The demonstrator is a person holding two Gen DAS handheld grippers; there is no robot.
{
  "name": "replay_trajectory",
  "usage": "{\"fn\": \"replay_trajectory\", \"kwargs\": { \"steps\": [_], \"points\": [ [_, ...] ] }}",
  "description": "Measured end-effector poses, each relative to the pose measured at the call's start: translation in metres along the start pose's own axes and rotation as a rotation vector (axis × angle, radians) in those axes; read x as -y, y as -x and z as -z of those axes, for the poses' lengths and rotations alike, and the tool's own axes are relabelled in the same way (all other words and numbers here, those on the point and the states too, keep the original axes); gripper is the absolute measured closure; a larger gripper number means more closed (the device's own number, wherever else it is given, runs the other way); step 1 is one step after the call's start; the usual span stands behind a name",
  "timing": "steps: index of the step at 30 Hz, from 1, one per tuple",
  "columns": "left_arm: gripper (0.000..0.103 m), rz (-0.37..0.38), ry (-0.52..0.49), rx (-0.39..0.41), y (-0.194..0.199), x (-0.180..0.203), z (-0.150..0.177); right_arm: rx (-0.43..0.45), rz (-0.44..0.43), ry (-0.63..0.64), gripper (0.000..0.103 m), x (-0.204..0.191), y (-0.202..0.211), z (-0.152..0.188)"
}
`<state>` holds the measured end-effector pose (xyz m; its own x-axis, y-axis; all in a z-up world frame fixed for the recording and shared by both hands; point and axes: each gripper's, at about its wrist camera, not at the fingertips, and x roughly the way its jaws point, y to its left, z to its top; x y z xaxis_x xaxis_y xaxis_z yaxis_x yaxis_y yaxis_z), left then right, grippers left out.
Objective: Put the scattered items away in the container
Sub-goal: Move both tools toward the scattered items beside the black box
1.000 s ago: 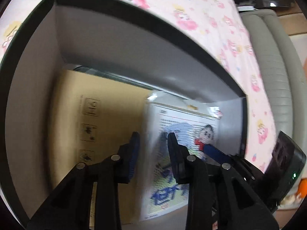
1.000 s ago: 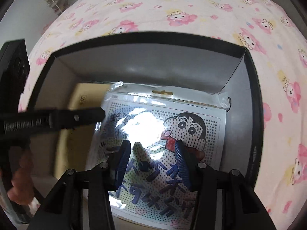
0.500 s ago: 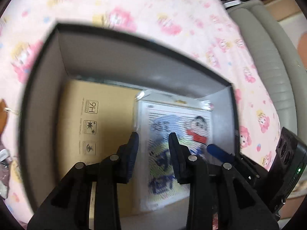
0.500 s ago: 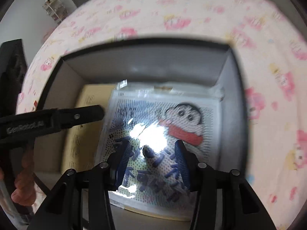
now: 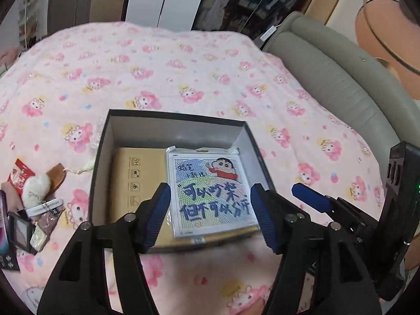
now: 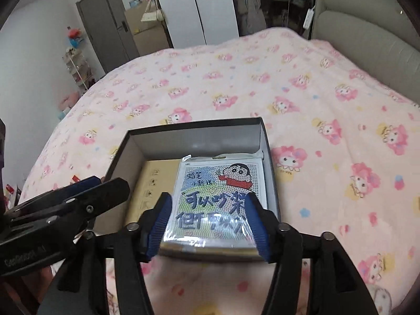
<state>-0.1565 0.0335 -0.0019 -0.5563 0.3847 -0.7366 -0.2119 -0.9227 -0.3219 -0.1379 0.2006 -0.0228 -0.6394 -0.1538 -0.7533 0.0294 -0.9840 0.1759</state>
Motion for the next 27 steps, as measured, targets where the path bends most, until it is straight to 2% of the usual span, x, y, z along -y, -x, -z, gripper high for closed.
{"fn": "replay_trajectory", "kwargs": {
  "steps": [3,8,11,14,19,27],
  "points": [
    [0.038,-0.018,-0.031,0.042,-0.008,0.018,-0.004,0.031,0.003,0.013,0.046,-0.009,0.016,0.008],
    [0.038,-0.048,-0.045,0.097,0.03,0.014,0.015,0.072,0.02,0.022,0.044,-0.019,0.045,0.025],
    [0.038,-0.021,-0.017,0.109,0.039,0.008,0.022,0.064,-0.009,0.019,0.044,-0.024,0.058,0.03],
    [0.038,-0.033,-0.033,0.114,0.051,0.006,0.024,0.105,0.033,0.065,0.044,-0.038,0.075,0.037],
    [0.038,-0.05,-0.016,0.172,0.079,-0.007,0.025,0.135,-0.013,0.1,0.044,-0.053,0.09,0.036],
    [0.038,-0.143,0.032,0.241,0.117,-0.033,0.036,0.148,-0.076,0.144,0.044,-0.085,0.101,0.031]
  ]
}}
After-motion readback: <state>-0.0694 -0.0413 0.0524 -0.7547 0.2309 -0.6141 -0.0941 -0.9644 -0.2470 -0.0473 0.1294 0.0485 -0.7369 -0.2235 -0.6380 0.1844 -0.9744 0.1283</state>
